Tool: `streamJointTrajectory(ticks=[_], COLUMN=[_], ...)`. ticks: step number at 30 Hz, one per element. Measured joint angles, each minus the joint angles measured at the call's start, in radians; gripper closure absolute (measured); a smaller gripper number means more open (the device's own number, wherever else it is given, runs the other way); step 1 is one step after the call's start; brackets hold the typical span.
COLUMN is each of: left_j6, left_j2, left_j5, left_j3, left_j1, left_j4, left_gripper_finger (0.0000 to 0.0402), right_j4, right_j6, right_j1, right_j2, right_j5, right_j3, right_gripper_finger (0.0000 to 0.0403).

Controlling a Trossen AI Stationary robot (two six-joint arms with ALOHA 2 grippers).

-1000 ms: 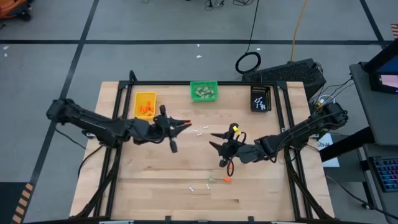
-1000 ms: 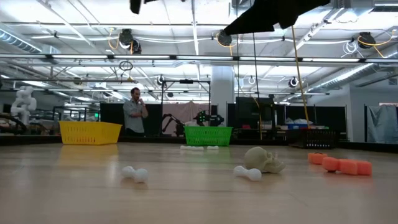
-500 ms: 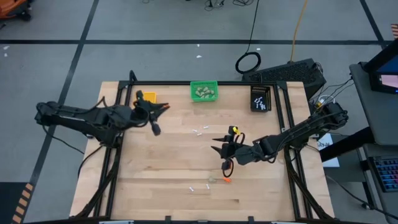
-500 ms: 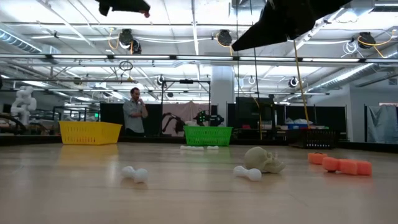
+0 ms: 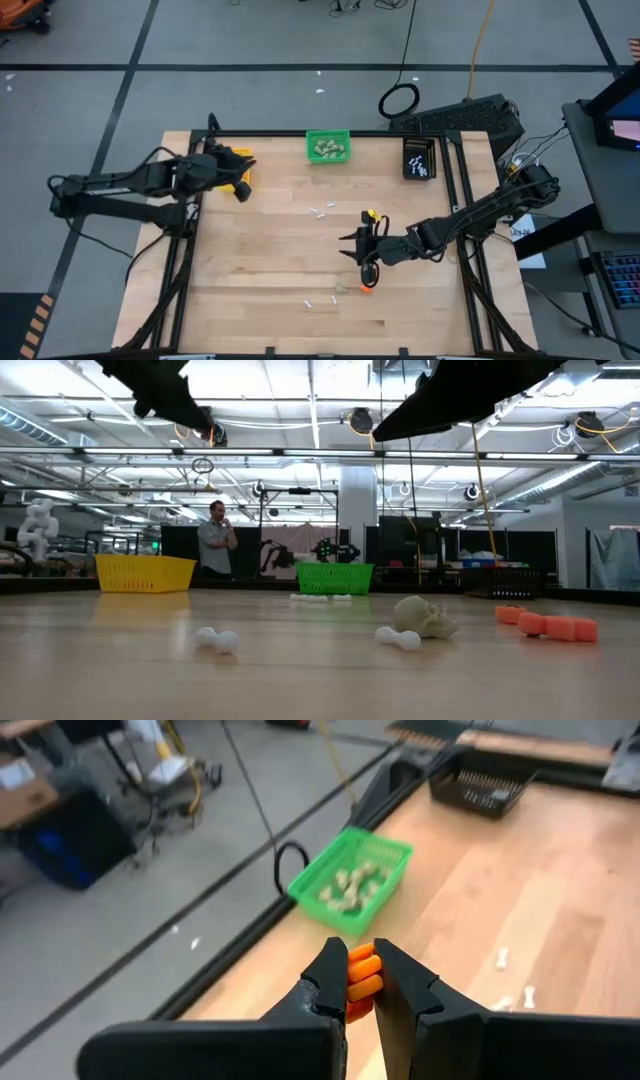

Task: Sort Halloween decoration
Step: Put the skeleton toy into the yellow bin

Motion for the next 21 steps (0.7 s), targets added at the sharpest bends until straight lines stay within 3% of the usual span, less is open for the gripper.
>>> streamJointTrajectory(ticks=[9, 21], left_j6=[-0.027, -0.052], left_j2=[0.000, 0.073], left_j5=[0.170, 0.260], left_j3=[0.000, 0.000], left_j1=[0.175, 0.387], left_j4=[-0.155, -0.312], left_gripper_finger=[0.0379, 0.0379], right_j4=[-0.002, -0.006], right_j6=[0.000, -0.001], right_j1=[0.000, 0.000], right_j2=[0.000, 0.000], right_j5=[0.000, 0.000], right_j3=[0.000, 0.000], right_gripper_finger=[0.0271, 0.0271])
